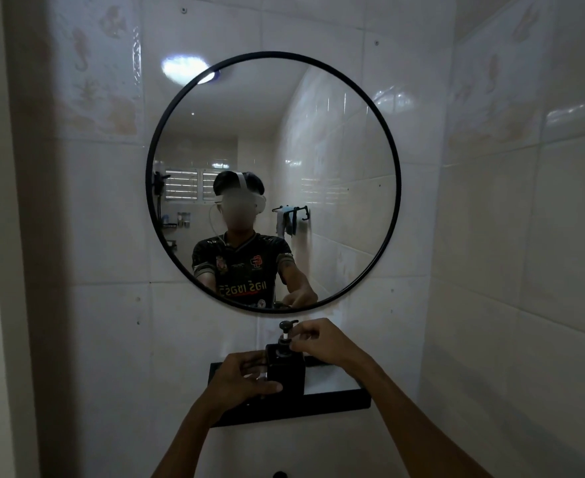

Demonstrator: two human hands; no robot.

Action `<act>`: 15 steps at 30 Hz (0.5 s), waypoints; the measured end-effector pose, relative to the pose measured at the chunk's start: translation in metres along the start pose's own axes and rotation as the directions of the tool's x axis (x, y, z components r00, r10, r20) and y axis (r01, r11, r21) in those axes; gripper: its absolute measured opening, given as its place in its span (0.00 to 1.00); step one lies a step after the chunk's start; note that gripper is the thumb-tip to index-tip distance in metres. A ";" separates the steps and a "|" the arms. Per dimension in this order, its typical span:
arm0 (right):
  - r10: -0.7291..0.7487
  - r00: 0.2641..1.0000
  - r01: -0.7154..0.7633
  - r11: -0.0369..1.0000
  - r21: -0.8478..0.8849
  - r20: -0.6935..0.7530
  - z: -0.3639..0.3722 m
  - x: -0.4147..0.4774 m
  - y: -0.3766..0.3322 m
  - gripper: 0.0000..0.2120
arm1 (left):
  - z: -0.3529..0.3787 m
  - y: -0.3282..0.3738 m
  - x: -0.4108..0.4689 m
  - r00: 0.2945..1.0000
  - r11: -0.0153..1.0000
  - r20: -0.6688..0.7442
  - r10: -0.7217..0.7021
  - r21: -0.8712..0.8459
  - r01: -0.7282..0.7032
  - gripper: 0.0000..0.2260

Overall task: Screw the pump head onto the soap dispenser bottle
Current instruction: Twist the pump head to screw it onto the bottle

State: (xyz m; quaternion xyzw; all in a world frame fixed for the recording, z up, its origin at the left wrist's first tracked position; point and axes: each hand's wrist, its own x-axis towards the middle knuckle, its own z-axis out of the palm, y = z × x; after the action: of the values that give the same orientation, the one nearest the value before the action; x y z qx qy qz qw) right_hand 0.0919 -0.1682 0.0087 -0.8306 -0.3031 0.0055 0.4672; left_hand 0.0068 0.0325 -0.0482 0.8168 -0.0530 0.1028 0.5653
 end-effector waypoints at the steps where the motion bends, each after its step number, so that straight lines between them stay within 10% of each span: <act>1: -0.003 1.000 0.003 1.000 -0.013 -0.013 0.000 -0.001 0.001 0.06 | 0.000 0.000 0.000 1.000 1.000 0.002 0.004 0.003 -0.004 0.27; 15: 0.036 0.999 -0.033 0.997 0.074 -0.035 0.006 -0.009 -0.002 0.08 | 0.001 -0.002 -0.002 1.000 1.000 -0.012 0.004 -0.009 -0.004 0.28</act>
State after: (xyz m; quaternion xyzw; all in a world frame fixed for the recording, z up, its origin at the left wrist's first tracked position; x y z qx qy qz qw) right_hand 0.0819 -0.1673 0.0040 -0.8181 -0.2796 0.0094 0.5025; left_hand 0.0058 0.0326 -0.0510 0.8135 -0.0515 0.1087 0.5690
